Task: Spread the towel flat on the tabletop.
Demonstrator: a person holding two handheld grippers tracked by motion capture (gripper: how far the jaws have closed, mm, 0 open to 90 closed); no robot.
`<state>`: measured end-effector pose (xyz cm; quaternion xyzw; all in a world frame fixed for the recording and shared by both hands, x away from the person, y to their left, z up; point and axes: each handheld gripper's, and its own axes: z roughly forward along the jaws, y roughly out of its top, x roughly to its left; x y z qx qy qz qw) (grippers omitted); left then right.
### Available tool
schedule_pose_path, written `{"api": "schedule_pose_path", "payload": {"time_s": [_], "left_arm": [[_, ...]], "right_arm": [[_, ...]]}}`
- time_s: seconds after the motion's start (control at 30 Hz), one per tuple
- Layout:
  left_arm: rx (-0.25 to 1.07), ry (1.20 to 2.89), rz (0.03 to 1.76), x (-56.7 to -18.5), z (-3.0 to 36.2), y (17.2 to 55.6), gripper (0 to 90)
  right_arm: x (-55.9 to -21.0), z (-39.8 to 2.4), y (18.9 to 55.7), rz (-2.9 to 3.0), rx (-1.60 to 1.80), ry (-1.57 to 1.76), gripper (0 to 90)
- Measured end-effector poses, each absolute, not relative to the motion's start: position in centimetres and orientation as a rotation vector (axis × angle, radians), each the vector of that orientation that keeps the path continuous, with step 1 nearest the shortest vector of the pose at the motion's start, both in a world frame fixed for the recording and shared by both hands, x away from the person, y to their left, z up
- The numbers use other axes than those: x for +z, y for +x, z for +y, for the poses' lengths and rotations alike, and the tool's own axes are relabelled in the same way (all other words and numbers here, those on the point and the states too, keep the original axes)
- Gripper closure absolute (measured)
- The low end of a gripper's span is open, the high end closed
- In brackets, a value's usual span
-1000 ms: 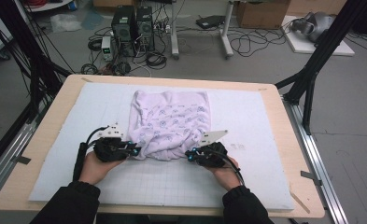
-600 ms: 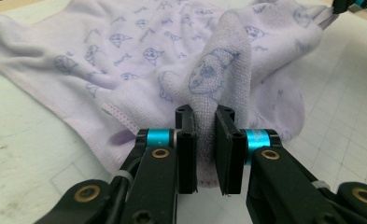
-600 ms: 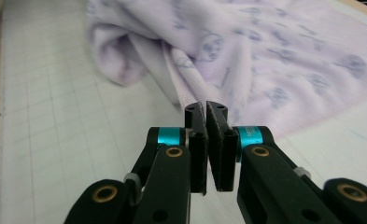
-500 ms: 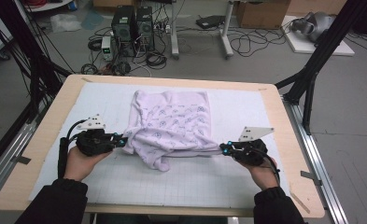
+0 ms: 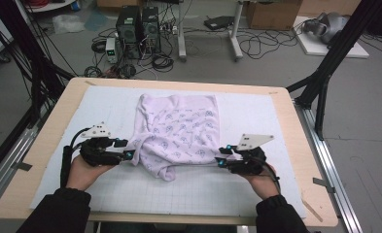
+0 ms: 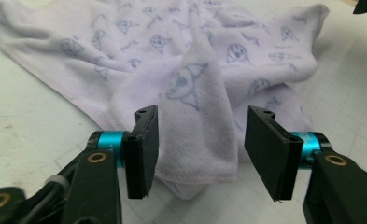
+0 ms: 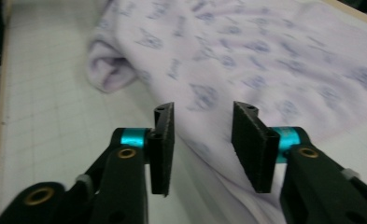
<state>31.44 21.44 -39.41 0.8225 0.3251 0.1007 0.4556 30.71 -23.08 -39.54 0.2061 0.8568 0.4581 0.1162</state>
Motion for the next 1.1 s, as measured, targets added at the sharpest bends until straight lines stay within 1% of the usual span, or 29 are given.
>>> {"api": "schedule_pose_path", "payload": {"time_s": [0.13,0.2,0.23,0.27,0.3,0.33,0.37,0.4,0.43,0.47,0.5,0.53,0.7,0.87,0.93,1.03,1.1], "left_arm": [[0.238,2.055,0.802,-40.8,20.6,31.6,45.6],[0.233,2.064,0.802,-41.2,20.2,31.9,46.3],[0.236,2.071,0.797,-41.4,20.0,32.0,49.8],[0.249,2.083,0.783,-41.5,19.8,32.0,56.3],[0.257,2.095,0.765,-41.6,19.6,31.9,64.8],[0.261,2.104,0.759,-41.6,19.4,31.9,70.7],[0.259,2.106,0.754,-41.5,19.4,31.8,73.1],[0.256,2.105,0.745,-41.4,19.4,31.7,74.6],[0.256,2.105,0.735,-41.3,19.5,31.6,76.0],[0.257,2.100,0.728,-41.0,19.7,31.4,76.6],[0.253,2.088,0.725,-40.7,19.9,31.2,77.0],[0.252,2.079,0.718,-40.3,20.2,31.0,77.3],[0.222,2.052,0.692,-38.6,21.0,29.3,78.2],[0.187,2.050,0.601,-36.5,20.7,27.1,78.4],[0.143,2.048,0.565,-35.6,20.3,26.7,78.1],[0.177,2.086,0.554,-35.5,19.5,27.3,77.9],[0.215,2.089,0.587,-36.0,19.1,28.7,78.2]], "right_arm": [[-40.4,-19.2,30.8,2.573,1.292,0.519,49.9],[-40.9,-17.6,31.1,2.590,1.300,0.505,49.2],[-41.2,-16.9,31.3,2.601,1.293,0.501,49.2],[-41.5,-16.3,31.6,2.604,1.286,0.493,49.2],[-41.8,-15.7,31.9,2.614,1.280,0.490,49.3],[-42.1,-15.2,32.1,2.622,1.269,0.488,51.0],[-42.4,-14.7,32.3,2.617,1.255,0.478,55.5],[-42.6,-14.5,32.5,2.619,1.249,0.475,61.8],[-42.7,-14.3,32.6,2.632,1.259,0.464,72.5],[-42.6,-14.4,32.7,2.643,1.277,0.451,80.0],[-42.4,-14.6,32.6,2.650,1.305,0.440,84.7],[-42.0,-14.9,32.5,2.653,1.335,0.438,85.7],[-39.4,-17.1,30.8,2.631,1.394,0.421,86.8],[-36.4,-18.9,28.4,2.675,1.454,0.353,87.0],[-35.0,-19.5,27.7,2.669,1.464,0.335,87.0],[-33.7,-20.1,28.3,2.635,1.373,0.358,86.9],[-34.1,-20.3,30.0,2.630,1.345,0.425,86.9]]}}
